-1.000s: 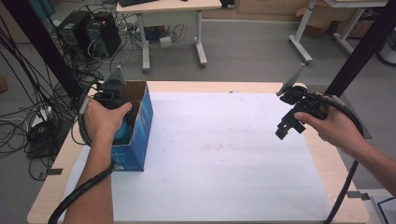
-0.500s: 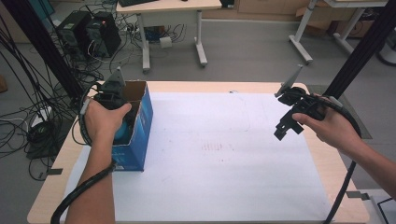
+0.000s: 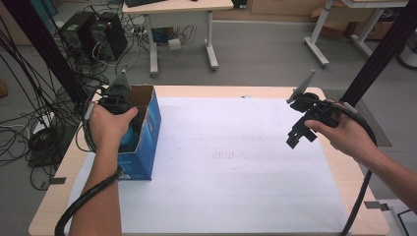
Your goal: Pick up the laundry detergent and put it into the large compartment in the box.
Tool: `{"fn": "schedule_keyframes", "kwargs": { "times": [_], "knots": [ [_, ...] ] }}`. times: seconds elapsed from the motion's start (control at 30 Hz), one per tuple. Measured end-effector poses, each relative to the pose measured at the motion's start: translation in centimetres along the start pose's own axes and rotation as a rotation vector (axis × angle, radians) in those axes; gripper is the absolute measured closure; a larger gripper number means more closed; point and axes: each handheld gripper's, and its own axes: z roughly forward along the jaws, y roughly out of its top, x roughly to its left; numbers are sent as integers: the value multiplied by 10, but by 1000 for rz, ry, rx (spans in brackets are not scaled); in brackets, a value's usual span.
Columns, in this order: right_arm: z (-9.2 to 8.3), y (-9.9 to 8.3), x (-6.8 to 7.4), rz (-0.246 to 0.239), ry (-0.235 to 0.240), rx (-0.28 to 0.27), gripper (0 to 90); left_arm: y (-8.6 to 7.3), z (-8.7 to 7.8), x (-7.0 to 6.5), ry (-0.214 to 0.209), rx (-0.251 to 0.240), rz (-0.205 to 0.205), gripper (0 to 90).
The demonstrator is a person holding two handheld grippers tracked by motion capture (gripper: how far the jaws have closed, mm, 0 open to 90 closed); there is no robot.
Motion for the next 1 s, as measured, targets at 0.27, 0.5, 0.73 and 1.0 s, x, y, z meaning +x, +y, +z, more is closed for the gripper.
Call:
{"fn": "schedule_keyframes", "kwargs": {
  "times": [0.27,0.5,0.73,1.0],
  "knots": [
    [1,0,0,1,2,0,47,-1,-1,1,-7,1,-2,370],
    [1,0,2,-11,2,-3,47,-3,-3,1,-11,1,-6,336],
    [0,-1,3,-11,0,-7,47,-6,-11,-1,6,-10,-8,327],
    [-1,-2,6,-19,2,-11,47,-11,-24,-4,14,-33,-4,308]
  ]
}}
